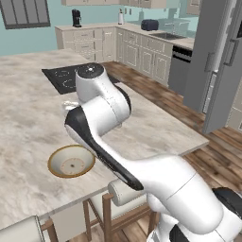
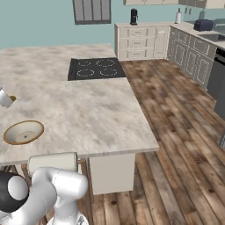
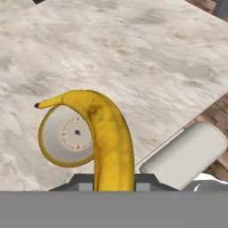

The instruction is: Retrieve the banana and kiwi from the fridge and place them into the bowl on the dining table.

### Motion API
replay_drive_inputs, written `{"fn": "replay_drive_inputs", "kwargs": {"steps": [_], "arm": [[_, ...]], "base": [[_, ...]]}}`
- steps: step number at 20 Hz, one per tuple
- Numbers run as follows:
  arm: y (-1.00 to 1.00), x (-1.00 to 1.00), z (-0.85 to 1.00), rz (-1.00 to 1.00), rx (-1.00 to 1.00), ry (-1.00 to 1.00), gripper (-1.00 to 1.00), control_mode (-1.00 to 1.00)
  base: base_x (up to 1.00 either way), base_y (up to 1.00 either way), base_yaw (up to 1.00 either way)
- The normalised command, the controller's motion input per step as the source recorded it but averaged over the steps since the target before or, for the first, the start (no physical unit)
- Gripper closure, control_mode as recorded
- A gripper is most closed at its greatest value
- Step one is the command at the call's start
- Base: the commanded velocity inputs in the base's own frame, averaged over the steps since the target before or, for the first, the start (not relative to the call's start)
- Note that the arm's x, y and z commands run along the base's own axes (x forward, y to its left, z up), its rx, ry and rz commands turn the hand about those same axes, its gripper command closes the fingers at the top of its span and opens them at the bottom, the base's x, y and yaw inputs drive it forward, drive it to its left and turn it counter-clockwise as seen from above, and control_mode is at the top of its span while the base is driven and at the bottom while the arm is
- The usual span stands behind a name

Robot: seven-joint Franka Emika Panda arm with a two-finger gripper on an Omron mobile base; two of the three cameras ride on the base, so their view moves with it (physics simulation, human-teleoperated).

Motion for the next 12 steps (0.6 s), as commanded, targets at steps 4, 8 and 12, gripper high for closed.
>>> {"fn": "replay_drive_inputs", "kwargs": {"steps": [4, 8, 12], "arm": [[0.35, -0.03, -0.36, 0.00, 0.00, 0.33, 1.00, -1.00], [0.01, 0.00, -0.32, 0.00, 0.00, 0.25, 1.00, -1.00], [0.00, 0.00, -0.41, 0.00, 0.00, 0.19, 1.00, -1.00]], "base": [[0.00, 0.00, 0.00], [0.00, 0.00, 0.00], [0.00, 0.00, 0.00]]}}
